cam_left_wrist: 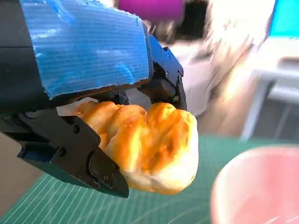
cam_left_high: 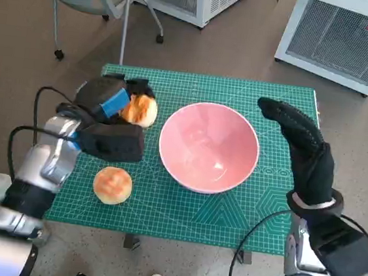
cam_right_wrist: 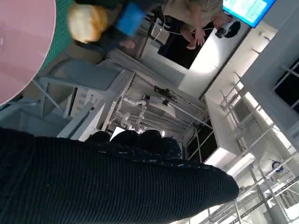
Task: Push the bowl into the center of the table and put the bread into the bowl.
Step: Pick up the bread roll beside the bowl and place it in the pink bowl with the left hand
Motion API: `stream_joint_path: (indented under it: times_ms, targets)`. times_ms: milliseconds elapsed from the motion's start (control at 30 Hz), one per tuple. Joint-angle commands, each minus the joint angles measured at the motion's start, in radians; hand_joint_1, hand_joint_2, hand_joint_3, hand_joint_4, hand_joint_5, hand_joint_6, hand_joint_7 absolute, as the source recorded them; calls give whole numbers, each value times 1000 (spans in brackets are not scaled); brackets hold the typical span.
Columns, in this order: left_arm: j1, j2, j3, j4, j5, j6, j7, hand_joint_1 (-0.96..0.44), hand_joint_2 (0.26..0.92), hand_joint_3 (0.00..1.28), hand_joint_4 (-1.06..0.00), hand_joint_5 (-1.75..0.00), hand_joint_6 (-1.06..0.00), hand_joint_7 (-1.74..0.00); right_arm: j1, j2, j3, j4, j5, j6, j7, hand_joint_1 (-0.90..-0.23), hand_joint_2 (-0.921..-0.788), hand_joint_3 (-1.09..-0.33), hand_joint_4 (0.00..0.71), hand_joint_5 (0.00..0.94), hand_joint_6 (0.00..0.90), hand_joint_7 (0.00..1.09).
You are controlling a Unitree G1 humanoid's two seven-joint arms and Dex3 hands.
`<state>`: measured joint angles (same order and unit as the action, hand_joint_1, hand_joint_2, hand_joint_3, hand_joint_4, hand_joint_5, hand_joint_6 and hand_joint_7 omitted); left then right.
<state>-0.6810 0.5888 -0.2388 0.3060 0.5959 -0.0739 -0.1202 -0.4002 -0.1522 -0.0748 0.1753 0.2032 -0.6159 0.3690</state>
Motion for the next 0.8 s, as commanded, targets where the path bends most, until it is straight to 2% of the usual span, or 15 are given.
stream_joint_path:
  times_ms: [33, 233, 400, 533, 633, 800]
  targets:
    - [86, 6, 97, -301, -59, -20, 1, 2, 912, 8, -810, -1006, -677, -1140, 17, 2, 6, 20, 28, 18, 21, -697, -921, -789, 126, 0, -1, 445]
    - [133, -47, 91, -448, -72, -68, 19, 2, 908, 6, -826, -1029, -684, -1092, 12, 5, 8, 28, 28, 17, 23, -695, -921, -790, 125, 0, -1, 445]
    - [135, -75, 63, -467, -63, -114, 18, 1, 905, 7, -820, -1086, -709, -1016, 9, 6, 10, 38, 34, 11, 28, -692, -921, -791, 125, 0, -1, 445]
    - [97, -113, 10, -388, -35, -183, 26, 1, 901, 11, -823, -1079, -710, -1017, 7, 7, 9, 44, 36, 5, 30, -691, -921, -791, 125, 0, -1, 445]
    - [67, -135, -25, -317, -11, -218, 27, 0, 904, 11, -825, -1018, -693, -1092, 8, 10, 9, 46, 36, 2, 31, -690, -921, -791, 125, 0, -1, 446]
    - [15, -179, -94, -182, 36, -234, 11, 0, 907, 10, -822, -979, -680, -1147, 15, 13, 10, 41, 33, -4, 28, -687, -921, -791, 125, 0, -1, 446]
